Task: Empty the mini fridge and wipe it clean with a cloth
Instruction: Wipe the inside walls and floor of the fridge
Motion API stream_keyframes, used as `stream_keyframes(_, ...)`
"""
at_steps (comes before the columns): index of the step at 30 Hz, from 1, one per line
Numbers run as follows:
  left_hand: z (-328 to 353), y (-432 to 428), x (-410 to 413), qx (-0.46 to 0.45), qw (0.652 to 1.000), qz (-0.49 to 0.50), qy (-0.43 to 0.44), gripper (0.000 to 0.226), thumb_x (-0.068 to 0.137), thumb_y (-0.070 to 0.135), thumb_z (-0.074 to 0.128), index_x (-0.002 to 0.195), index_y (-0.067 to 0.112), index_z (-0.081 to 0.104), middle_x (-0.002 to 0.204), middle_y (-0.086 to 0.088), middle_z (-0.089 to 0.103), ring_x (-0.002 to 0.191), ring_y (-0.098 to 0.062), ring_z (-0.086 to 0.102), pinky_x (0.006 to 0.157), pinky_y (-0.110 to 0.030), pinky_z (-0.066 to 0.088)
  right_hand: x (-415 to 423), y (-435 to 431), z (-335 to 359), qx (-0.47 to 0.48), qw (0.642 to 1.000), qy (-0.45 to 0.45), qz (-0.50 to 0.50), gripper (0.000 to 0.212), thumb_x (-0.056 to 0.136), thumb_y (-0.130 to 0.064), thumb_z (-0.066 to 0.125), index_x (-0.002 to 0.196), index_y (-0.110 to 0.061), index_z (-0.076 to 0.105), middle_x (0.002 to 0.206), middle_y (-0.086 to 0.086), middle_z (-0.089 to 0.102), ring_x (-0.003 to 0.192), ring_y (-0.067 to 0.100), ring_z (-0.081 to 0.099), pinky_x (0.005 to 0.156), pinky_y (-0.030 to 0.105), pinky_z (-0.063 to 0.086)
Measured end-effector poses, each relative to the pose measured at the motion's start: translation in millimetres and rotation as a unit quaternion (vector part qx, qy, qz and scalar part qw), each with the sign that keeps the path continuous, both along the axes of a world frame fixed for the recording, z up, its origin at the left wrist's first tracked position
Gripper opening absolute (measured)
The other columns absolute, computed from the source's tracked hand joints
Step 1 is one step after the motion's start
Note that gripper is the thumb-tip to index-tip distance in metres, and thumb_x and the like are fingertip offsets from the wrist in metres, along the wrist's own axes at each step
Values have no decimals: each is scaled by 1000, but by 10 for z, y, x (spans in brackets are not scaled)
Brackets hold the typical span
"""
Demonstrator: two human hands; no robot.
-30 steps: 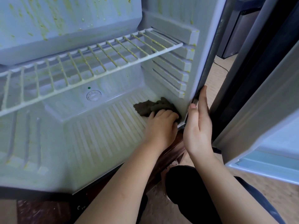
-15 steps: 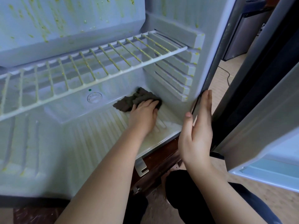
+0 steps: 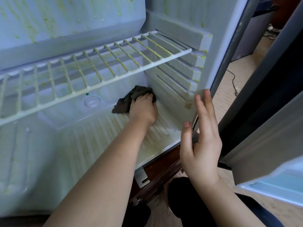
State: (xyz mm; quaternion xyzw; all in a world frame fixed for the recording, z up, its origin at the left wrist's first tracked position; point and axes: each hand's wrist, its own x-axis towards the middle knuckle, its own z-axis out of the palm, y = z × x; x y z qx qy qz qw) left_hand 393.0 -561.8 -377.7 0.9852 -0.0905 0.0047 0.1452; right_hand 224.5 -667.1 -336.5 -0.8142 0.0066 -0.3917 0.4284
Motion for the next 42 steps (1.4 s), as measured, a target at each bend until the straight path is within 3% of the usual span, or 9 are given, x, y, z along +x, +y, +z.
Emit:
stream_keyframes(3, 16, -62, -285, -28, 999, -42, -10, 45, 99, 30, 40, 141, 17, 48, 148, -2, 46, 137, -21, 38, 114, -32, 22, -12, -1, 30, 28, 1000, -2, 6, 54, 90, -5, 44, 143, -8, 41, 156, 1, 28, 143, 8, 28, 82, 53, 54)
stream_keyframes(7, -79, -103, -804, -42, 990, -135, -25, 42, 95, 37, 42, 131, 24, 58, 137, 6, 57, 127, -18, 46, 105, -31, 28, -18, 4, 48, 25, 1000, 1, 5, 56, 88, 0, 46, 144, -9, 41, 156, -2, 27, 142, 9, 30, 78, 56, 54)
stream_keyframes(12, -36, -87, -939, -111, 973, -200, 10, 27, 92, 25, 48, 111, 19, 66, 116, 1, 67, 111, -23, 56, 94, -34, 42, -28, -11, 61, 16, 1000, 1, -7, 57, 88, 0, 48, 143, -10, 42, 156, -6, 27, 141, 6, 32, 81, 43, 56)
stream_keyframes(18, 133, 6, -760, -68, 986, -144, -42, 53, 87, 37, 65, 131, 11, 54, 137, -4, 42, 127, -23, 41, 100, -38, 43, -1, 3, 46, 1, 1000, 0, -27, 55, 88, 0, 49, 141, -11, 45, 155, -2, 31, 140, -1, 29, 91, 10, 41)
stream_keyframes(22, 219, 15, -660, 30, 997, -50, -51, 61, 81, 53, 65, 132, 22, 54, 140, -8, 36, 127, -31, 32, 106, -41, 35, 0, -44, 21, 0, 1000, -12, -24, 50, 90, -2, 46, 139, -11, 49, 153, -1, 33, 140, 3, 31, 89, 39, 54)
stream_keyframes(27, 300, -3, -539, 73, 996, -18, 41, 54, 84, 43, 61, 133, 25, 47, 127, -10, 51, 117, -34, 47, 91, -40, 43, 3, -60, 5, 7, 1000, -11, -5, 51, 90, -2, 45, 140, -13, 48, 154, -5, 31, 141, 4, 30, 74, 47, 58)
stream_keyframes(32, 397, 42, -400, -94, 991, 91, -33, 50, 81, 20, 69, 124, 8, 46, 118, -16, 58, 110, -35, 55, 87, -40, 44, 9, -59, 12, -5, 1000, -19, -11, 53, 89, 1, 46, 139, -14, 48, 154, -5, 31, 139, 7, 36, 67, 34, 56)
stream_keyframes(37, 461, -2, -235, -306, 923, 164, -168, 46, 78, 11, 72, 119, 0, 55, 114, -19, 64, 109, -36, 58, 92, -38, 42, 15, -54, 43, -16, 1000, -16, -17, 52, 87, 1, 48, 136, -15, 50, 153, -5, 33, 130, -11, 39, 54, 12, 41)
stream_keyframes(42, 347, -65, -30, -395, 886, 188, -155, 39, 84, 9, 68, 122, 4, 61, 115, -14, 68, 110, -30, 62, 95, -35, 45, 16, -56, 42, -17, 999, -22, -16, 47, 90, -9, 43, 135, -16, 51, 153, -6, 33, 129, -8, 42, 55, 9, 40)
